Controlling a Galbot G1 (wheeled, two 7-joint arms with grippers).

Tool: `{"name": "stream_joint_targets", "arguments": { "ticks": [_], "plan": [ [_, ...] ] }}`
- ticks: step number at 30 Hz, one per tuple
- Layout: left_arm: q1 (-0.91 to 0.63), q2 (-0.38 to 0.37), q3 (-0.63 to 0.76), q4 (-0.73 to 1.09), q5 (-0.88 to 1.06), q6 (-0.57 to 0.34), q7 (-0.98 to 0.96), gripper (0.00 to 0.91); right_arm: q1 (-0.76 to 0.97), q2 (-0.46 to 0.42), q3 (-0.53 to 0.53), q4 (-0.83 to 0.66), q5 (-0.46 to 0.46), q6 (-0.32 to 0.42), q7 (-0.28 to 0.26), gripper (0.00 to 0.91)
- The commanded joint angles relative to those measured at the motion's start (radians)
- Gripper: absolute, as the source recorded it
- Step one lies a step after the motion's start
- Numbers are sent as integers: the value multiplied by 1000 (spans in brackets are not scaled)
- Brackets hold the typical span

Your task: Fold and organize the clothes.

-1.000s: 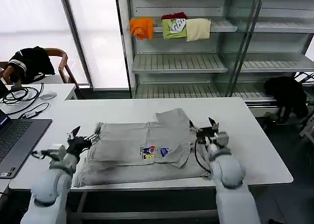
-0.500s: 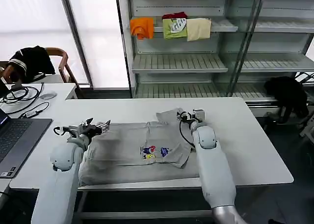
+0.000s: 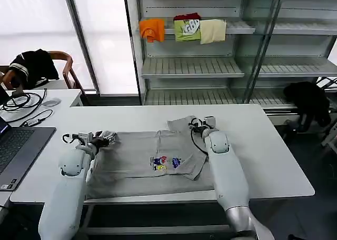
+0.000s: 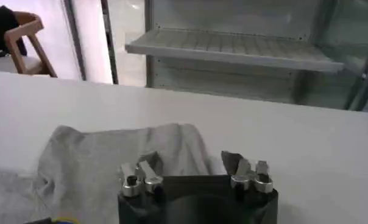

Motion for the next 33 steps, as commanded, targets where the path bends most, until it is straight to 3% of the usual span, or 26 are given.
{"name": "stream_joint_targets", "arguments": {
  "ticks": [1, 10, 15, 19, 25, 33],
  "plan": [
    [-16, 2, 7, 43, 20, 2, 19, 10, 6, 49, -2, -31, -23, -24, -47, 0],
    [-7, -9, 3, 35, 2, 2, 29, 0, -32, 49, -19, 45, 20, -9, -25, 0],
    [1, -17, -9, -5, -99, -71, 5, 0, -81, 49, -36, 143, 101, 138, 20, 0],
    [21, -14, -22, -86, -222, -116, -12, 0, -123, 49, -45, 212, 162, 183, 54, 0],
    [84, 2, -41, -204, -294, -115, -21, 0, -238, 16, -64, 379, 220, 136, 72, 0],
    [195, 18, -74, -286, -345, -119, 17, 0, -434, -62, -57, 699, 310, 3, 70, 0]
  ]
}}
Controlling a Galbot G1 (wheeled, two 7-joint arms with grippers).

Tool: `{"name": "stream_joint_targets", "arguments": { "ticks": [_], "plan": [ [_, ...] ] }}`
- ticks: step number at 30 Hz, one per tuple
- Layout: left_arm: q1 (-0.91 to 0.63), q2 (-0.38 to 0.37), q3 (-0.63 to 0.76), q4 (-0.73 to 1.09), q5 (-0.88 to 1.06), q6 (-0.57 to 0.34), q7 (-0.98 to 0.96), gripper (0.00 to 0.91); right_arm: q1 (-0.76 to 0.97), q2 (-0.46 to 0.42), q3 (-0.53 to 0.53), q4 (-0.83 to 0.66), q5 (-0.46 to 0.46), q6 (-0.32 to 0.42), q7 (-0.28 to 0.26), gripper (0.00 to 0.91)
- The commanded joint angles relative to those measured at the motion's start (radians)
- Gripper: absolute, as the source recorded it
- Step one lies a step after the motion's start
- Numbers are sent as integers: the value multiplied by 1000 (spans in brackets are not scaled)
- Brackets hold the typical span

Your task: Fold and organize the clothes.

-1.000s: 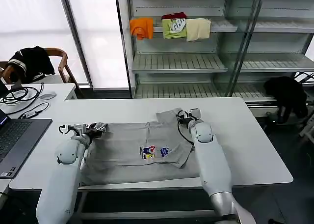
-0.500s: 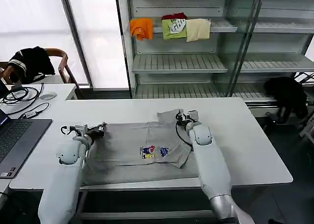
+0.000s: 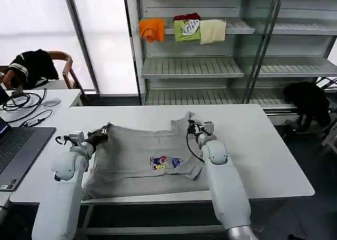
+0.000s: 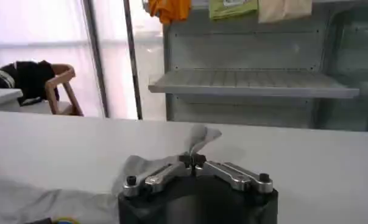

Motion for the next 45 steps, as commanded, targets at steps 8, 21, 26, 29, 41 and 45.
{"name": "stream_joint_targets", "arguments": {
  "ticks": [8, 21, 26, 29, 41, 45],
  "plan": [
    [228, 36, -89, -156, -237, -54, 52, 0, -455, -118, 29, 593, 138, -115, 7, 0],
    [317, 51, -139, -197, -304, -51, 65, 0, -543, -140, 62, 690, 139, -140, 19, 0],
    [326, 55, -153, -207, -317, -47, 71, 10, -551, -143, 60, 712, 140, -141, 22, 0],
    [340, 60, -167, -219, -310, -31, 82, 10, -565, -152, 58, 742, 142, -141, 17, 0],
    [401, 66, -178, -258, -246, -32, 139, 10, -633, -184, 69, 803, 137, -141, 2, 0],
    [414, 65, -174, -258, -231, -34, 139, 10, -654, -194, 77, 812, 137, -141, -3, 0]
  ]
}}
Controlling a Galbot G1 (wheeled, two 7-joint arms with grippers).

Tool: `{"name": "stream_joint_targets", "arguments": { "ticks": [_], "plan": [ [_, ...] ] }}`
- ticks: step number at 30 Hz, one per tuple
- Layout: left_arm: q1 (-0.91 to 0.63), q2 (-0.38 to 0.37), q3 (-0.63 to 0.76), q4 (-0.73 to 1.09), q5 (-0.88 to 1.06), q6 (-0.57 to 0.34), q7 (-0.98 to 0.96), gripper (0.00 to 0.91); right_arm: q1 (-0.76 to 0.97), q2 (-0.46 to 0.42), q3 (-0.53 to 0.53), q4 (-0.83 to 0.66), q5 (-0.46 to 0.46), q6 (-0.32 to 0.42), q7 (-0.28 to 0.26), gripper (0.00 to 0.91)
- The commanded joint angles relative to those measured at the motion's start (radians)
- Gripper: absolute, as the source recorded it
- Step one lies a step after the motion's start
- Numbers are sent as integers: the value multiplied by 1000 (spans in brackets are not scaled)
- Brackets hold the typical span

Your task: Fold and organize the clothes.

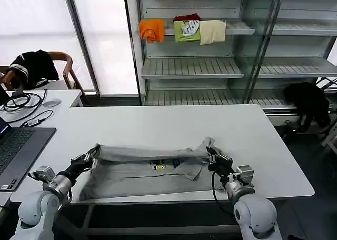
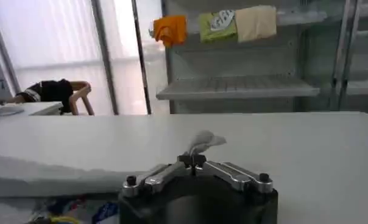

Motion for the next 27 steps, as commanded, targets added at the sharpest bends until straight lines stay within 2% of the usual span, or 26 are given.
{"name": "stream_joint_targets", "arguments": {
  "ticks": [1, 14, 15, 17, 19, 20, 21, 27],
  "plan": [
    [33, 0, -7, -15, 32, 3, 15, 10, -70, -25, 12, 58, 1, -3, -14, 0],
    [73, 3, -21, -51, 53, 2, 26, 10, -142, -33, 14, 68, -39, -2, -39, 0],
    [75, 1, -20, -52, 70, 4, 25, 20, -146, -30, 9, 67, -48, -2, -31, 30],
    [77, -1, -18, -50, 111, 6, 20, 20, -150, -25, 6, 58, -72, -1, -22, 907],
    [82, -3, -16, -55, 128, 8, 10, 40, -152, -19, 5, 47, -94, 2, -8, 907],
    [84, -5, -17, -56, 139, 8, 6, 413, -154, -17, 5, 38, -121, 10, 4, 907],
    [88, -8, -18, -59, 150, 8, 2, 907, -156, -15, 5, 31, -145, 18, 13, 907],
    [119, -12, -38, -95, 222, 1, -31, 907, -168, -18, 16, 7, -172, 16, 65, 907]
  ]
}}
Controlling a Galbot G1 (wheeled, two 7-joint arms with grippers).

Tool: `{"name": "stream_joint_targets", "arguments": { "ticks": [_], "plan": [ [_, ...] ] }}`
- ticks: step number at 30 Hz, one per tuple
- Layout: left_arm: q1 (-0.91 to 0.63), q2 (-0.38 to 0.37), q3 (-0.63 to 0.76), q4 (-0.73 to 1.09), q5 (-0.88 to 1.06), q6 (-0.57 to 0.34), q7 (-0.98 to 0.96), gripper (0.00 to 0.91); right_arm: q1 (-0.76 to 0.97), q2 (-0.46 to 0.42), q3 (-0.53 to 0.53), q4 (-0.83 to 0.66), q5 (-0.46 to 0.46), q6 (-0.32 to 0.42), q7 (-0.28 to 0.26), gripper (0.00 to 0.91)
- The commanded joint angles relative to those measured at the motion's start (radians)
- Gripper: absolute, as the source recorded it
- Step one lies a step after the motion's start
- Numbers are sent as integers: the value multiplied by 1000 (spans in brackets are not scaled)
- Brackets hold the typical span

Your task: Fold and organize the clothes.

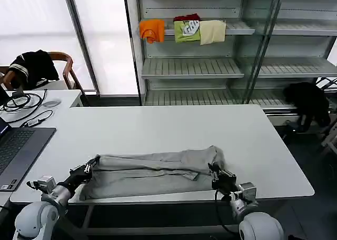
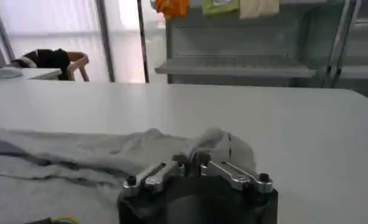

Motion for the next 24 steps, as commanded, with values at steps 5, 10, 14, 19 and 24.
{"name": "stream_joint_targets", "arguments": {
  "ticks": [5, 10, 14, 19, 24],
  "plan": [
    [70, -21, -31, -80, 143, -12, -52, 907, -24, -7, 37, -25, -92, 13, 87, 907],
    [87, -66, -24, -125, 150, -5, -149, 907, -5, -20, 76, -28, 102, 99, 118, 907],
    [104, -95, -1, -147, 161, -6, -188, 907, 41, -11, 107, -21, 211, 115, 150, 907],
    [106, -124, 30, -146, 164, 9, -233, 746, 79, -6, 119, -14, 210, 97, 164, 907],
    [105, -136, 43, -135, 166, 20, -233, 111, 80, -11, 105, -14, 202, 98, 168, 907]
  ]
}}
